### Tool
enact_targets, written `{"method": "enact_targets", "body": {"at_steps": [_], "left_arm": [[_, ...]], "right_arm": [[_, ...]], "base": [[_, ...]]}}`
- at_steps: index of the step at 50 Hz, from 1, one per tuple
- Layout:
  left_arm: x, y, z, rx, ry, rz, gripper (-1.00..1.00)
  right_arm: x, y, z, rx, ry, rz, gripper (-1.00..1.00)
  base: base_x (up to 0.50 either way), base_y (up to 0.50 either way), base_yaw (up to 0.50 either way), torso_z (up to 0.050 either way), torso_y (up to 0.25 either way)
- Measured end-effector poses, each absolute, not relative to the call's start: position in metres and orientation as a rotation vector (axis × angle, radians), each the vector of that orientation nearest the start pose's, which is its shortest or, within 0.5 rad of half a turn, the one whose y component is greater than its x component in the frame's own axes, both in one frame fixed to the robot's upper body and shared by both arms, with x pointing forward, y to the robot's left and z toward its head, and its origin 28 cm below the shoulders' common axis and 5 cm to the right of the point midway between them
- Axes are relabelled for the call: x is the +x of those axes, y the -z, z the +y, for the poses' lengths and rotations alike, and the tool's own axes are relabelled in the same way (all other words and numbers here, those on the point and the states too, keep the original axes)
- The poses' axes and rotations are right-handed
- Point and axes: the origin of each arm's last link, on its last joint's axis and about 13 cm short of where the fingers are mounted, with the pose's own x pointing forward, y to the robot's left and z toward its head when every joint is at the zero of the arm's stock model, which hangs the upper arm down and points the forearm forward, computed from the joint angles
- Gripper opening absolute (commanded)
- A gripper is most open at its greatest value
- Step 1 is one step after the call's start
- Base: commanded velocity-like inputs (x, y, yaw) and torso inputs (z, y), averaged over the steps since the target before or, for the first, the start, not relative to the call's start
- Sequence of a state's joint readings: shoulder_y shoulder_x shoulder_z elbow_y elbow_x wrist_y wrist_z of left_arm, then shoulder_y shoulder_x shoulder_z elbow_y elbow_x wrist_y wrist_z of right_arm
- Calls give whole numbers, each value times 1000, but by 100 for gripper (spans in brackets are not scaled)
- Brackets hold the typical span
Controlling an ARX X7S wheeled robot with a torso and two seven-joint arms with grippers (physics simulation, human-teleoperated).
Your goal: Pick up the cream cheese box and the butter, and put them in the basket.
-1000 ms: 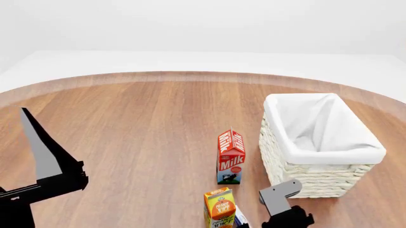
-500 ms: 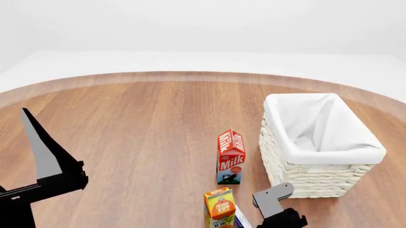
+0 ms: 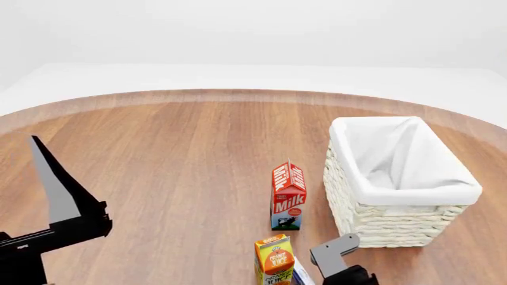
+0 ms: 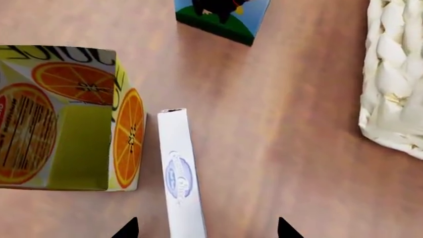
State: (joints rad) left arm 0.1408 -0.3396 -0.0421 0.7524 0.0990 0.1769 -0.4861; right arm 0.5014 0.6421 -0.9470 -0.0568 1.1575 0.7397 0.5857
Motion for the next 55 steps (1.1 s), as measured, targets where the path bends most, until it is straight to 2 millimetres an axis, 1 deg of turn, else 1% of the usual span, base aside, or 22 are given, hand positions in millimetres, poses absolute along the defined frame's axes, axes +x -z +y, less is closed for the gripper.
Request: {"method": "enact_targets", "body": {"at_steps": [22,36,37,55], "left_arm": [[158,-161,248,219,-336,-873,100],[159,-161,247,222,-335,-872,100],[159,-161,247,222,-335,-872,100],[158,-160,247,224,-331,-871,100]], "right_arm": [[207,-25,-102,-252,-309,898,100],[209,-20,-103,-254,-304,908,100],[209,-19,-103,-255,-303,908,-100],[207,-18,-101,-326,-327,876,-100]], "base": [[0,0,0,0,0],[0,0,0,0,0],[0,0,0,0,0],[0,0,0,0,0]]}}
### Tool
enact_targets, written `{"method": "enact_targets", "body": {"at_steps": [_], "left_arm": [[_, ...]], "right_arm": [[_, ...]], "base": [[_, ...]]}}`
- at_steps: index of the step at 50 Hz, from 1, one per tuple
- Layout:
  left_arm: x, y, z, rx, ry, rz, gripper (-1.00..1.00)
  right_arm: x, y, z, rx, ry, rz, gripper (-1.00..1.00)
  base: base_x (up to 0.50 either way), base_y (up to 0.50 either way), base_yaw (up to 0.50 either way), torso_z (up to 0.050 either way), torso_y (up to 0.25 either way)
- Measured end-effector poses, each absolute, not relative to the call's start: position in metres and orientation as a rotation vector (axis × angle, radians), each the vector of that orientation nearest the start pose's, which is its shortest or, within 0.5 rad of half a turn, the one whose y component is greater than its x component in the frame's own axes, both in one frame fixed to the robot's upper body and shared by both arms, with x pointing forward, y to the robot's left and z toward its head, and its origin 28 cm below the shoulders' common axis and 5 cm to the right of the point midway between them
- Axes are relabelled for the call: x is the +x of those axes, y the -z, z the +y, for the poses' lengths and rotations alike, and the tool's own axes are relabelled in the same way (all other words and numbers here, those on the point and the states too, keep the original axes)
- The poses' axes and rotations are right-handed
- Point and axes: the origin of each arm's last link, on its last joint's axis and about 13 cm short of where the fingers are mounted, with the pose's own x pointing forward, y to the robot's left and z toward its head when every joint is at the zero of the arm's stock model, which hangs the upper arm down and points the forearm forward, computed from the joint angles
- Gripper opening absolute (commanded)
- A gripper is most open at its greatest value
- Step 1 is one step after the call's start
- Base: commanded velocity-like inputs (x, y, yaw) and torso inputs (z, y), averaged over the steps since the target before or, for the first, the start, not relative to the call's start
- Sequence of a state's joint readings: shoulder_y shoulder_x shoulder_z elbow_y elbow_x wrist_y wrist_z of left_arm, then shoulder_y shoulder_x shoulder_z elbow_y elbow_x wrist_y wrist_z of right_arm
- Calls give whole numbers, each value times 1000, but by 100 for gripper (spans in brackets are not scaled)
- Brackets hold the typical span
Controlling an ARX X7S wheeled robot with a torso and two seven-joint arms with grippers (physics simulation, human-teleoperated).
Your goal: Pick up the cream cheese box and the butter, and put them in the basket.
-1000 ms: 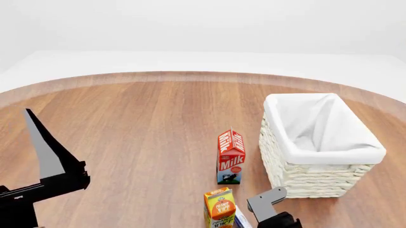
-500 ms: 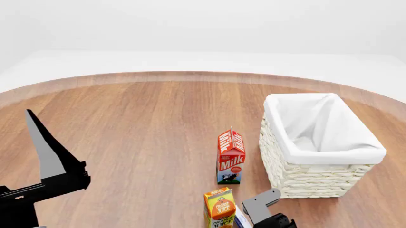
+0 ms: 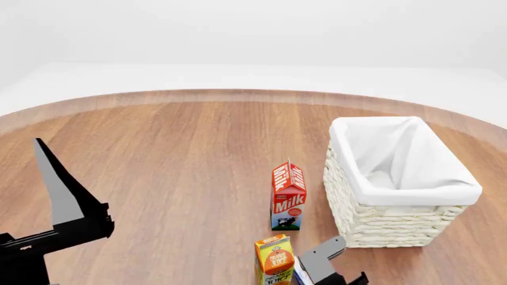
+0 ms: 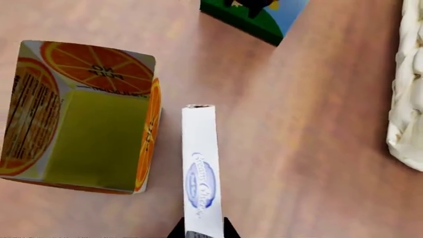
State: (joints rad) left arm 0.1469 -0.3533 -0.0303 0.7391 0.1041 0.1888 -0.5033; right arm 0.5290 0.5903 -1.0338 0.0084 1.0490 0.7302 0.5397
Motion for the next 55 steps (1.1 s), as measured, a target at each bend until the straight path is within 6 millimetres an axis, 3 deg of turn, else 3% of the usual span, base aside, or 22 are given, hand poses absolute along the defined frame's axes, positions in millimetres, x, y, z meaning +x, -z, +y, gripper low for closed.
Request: {"method": "enact_targets", "body": {"at_steps": [16,37,55], "left_arm": [[159,-160,247,224,-330,-870,100],[158,-160,247,228,-332,-874,100],[156,-162,247,230,-333,-878,100]], "right_arm": [[204,-28,-103,-322,-328,847,-100],[167,-111,-111,-288,-305,555,-100],[140,-149,-120,-287,-269,421,-100]], "base": [[0,0,0,0,0],[0,0,0,0,0],[0,0,0,0,0]]}}
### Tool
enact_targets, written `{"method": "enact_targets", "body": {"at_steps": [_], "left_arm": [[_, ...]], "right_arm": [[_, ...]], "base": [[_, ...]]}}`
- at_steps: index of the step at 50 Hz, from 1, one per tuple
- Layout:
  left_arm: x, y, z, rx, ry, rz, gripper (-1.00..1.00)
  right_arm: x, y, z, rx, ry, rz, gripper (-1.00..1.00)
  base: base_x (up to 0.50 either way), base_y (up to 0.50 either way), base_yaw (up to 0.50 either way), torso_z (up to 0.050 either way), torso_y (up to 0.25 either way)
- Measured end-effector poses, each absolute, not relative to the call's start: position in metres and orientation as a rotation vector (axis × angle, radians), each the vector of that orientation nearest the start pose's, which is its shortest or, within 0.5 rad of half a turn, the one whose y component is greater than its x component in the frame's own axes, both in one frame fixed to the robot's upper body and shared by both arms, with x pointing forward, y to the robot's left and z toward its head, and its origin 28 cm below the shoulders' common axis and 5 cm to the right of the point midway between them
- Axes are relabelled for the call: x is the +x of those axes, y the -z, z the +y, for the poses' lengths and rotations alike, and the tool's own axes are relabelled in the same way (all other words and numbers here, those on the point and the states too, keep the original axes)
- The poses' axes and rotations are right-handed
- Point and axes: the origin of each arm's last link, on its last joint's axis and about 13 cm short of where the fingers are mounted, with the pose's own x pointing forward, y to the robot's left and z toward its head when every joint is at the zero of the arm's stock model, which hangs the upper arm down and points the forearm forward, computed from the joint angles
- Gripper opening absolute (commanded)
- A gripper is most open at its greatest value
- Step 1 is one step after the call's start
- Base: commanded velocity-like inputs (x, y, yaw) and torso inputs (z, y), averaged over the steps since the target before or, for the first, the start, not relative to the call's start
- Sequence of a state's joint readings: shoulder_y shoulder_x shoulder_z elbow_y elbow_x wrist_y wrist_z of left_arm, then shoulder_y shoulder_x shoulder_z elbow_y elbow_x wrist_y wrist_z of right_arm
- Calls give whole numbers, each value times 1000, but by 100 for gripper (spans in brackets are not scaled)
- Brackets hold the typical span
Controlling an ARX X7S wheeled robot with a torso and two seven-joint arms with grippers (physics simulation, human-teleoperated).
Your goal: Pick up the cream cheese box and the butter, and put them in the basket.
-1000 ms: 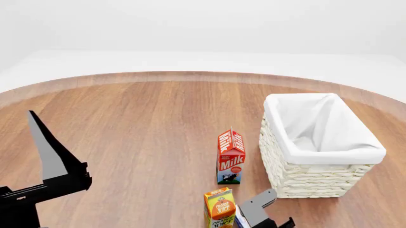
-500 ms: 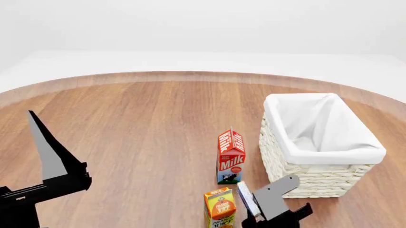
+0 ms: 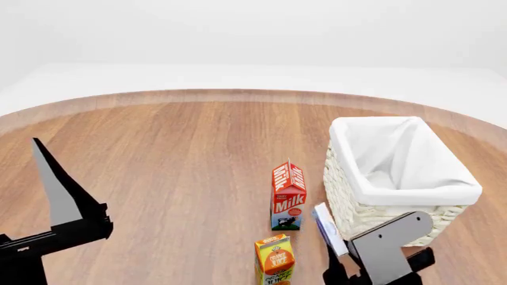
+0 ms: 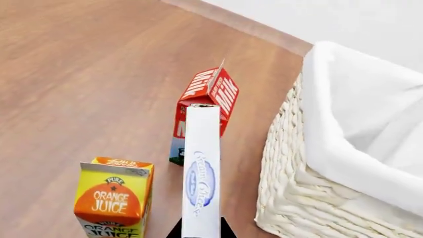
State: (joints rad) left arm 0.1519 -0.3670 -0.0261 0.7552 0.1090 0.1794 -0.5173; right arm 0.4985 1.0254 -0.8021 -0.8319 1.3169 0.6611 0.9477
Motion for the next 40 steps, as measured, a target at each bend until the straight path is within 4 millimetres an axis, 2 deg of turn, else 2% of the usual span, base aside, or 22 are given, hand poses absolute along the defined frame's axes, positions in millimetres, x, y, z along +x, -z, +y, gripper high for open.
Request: {"method": "enact_targets", "body": {"at_steps": [9,25,34,40], "left_arm": [[156,-163,247,231,-333,-879,100],[155,-163,247,229,-331,-880,100],[156,-163,247,227,-329,-878,100],[156,-163,246,227,-327,-876,100]], "right_arm": [[132,-168,-126,-291,-233,351,-100],[130,-215,-142,-319,-112,175,-100],[136,-242,-150,-357,-64,83,-100],[148,-260,-156,-382,-26,34,-100]], "base": [[0,0,0,0,1],[0,0,0,0,0],[0,0,0,0,0],[0,0,0,0,2]]}}
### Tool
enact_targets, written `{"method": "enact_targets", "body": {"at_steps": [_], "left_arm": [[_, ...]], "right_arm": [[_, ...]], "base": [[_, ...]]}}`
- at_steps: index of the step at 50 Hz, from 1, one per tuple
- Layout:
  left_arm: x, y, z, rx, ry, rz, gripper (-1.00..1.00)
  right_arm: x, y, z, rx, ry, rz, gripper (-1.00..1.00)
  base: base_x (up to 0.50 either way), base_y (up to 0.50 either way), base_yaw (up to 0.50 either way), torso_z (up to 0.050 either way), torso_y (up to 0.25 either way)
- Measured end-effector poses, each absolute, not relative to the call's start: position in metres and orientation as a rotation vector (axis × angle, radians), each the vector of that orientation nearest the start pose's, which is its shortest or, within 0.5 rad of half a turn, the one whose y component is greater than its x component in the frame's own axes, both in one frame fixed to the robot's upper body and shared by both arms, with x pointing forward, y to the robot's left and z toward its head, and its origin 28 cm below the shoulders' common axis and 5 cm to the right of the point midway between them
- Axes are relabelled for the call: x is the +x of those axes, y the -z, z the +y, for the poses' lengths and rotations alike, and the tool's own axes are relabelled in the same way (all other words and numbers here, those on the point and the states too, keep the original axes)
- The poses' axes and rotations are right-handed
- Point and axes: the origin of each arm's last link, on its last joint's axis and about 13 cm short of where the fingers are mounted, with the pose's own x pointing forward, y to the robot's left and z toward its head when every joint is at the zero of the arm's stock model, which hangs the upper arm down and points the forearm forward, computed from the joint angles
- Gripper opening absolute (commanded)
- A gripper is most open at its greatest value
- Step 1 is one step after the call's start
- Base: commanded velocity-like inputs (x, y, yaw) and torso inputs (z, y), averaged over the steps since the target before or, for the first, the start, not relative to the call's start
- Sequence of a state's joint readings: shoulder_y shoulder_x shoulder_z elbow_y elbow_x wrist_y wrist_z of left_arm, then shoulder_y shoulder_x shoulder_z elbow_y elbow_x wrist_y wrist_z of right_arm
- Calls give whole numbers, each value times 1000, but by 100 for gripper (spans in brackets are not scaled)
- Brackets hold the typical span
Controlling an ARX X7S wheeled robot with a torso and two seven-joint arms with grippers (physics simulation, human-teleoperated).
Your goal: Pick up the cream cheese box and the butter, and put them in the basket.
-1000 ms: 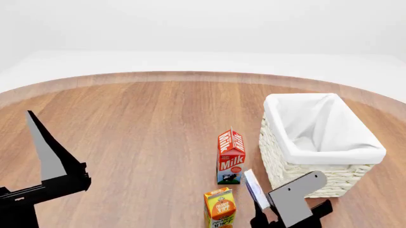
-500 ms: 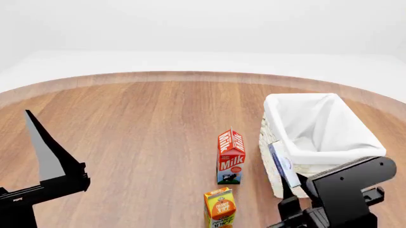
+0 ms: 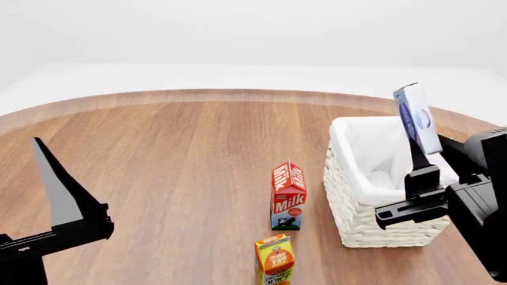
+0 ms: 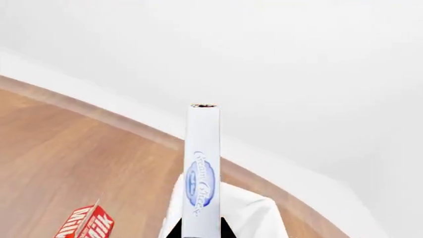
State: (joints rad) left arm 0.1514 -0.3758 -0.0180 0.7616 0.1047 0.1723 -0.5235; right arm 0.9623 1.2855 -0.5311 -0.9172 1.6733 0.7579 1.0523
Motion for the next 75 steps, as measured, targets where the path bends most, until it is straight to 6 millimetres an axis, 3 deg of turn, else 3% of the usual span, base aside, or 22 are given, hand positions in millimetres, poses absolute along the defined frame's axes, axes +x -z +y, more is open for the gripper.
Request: {"method": "enact_targets", "body": {"at_steps": [20,39,57,75], "left_arm": [[157,-162,247,226,-327,-872,100],[157,-160,245,226,-317,-866,100],[159,-156,242,225,-297,-855,100],[159,-155,241,226,-292,-852,100]], "right_arm": [[212,-326,-176,-324,64,-32,-100],[264,-371,-180,-223,0,81,-100],[316,-387,-193,-180,67,180,-100],[336,-374,-192,-207,92,242,-100]], "base": [[0,0,0,0,1],[0,0,0,0,1],[0,0,0,0,1],[0,0,0,0,1]]}}
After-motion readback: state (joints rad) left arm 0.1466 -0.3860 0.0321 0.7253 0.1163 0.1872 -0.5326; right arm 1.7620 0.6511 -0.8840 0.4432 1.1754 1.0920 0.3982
